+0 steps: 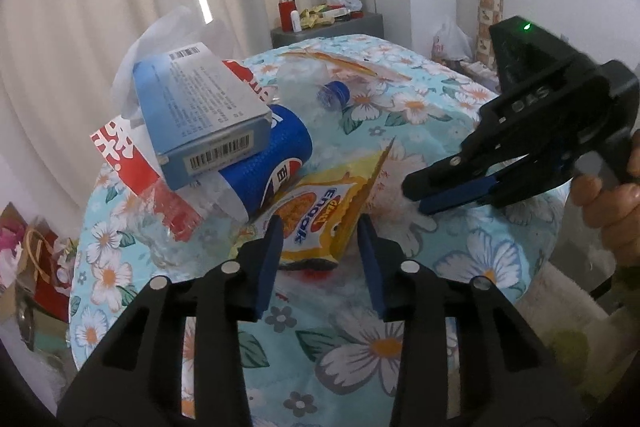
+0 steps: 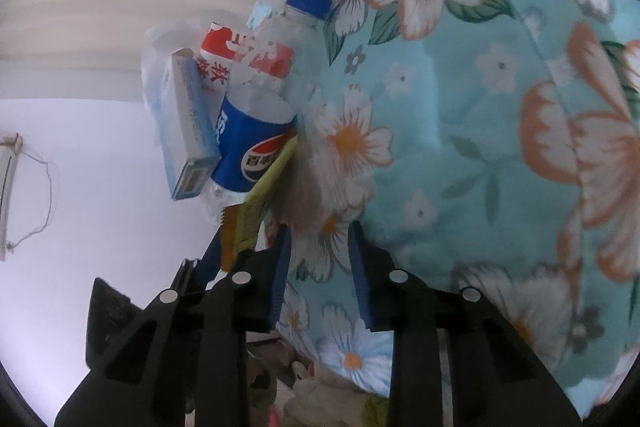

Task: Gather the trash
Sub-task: 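Grasp the yellow snack packet with the left tool while the right tool grasps a clear plastic bag, then lift the snack packet and clear bag and carry both over the blue wastebasket, then open the left tool over the wastebasket while the right tool releases the clear bag, then move both open tools back over the table, then grasp the white tissue with the left tool while the right tool grasps the blue tissue box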

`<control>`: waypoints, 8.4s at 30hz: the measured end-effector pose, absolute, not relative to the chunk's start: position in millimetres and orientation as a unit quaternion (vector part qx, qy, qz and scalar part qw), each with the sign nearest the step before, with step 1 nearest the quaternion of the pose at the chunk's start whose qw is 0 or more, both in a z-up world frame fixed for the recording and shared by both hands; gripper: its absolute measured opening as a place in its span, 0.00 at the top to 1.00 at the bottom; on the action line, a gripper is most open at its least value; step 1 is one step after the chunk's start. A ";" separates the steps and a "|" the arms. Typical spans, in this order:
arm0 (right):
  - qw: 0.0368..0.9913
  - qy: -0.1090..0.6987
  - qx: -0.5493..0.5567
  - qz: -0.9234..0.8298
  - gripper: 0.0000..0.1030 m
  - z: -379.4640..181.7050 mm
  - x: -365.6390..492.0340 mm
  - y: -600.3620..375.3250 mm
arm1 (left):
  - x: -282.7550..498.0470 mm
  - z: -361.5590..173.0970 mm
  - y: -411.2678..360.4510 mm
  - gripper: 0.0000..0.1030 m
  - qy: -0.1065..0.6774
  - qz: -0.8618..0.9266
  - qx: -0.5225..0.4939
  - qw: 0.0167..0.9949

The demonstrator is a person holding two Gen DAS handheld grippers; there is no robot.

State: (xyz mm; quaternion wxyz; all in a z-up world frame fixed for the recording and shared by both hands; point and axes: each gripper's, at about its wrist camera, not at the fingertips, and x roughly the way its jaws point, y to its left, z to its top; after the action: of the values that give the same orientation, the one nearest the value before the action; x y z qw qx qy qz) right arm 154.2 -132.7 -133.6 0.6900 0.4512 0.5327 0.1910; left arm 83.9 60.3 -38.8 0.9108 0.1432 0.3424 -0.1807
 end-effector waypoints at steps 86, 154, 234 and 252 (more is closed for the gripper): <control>0.772 0.356 0.519 0.092 0.96 -79.1 26.6 -296.4 | 54.2 33.3 -30.0 0.98 0.267 -0.293 0.126 0.910; 0.643 0.250 0.651 -0.316 0.52 -283.7 -83.3 -569.1 | 236.6 -93.6 -457.9 0.43 0.478 -0.423 0.073 0.767; 0.853 0.453 0.254 0.044 0.27 -71.5 139.0 -175.1 | 288.0 57.3 177.1 0.26 0.389 -0.185 -0.126 0.893; 0.850 0.454 0.265 0.042 0.30 -77.1 143.4 -180.2 | 303.4 50.2 199.1 1.00 0.383 -0.184 -0.151 0.893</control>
State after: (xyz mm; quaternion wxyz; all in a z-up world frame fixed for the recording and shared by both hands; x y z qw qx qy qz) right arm 143.4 -180.2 -77.1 0.8498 0.2649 0.4538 0.0420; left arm 303.4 199.1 50.2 0.8925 -0.1513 0.3827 -0.1844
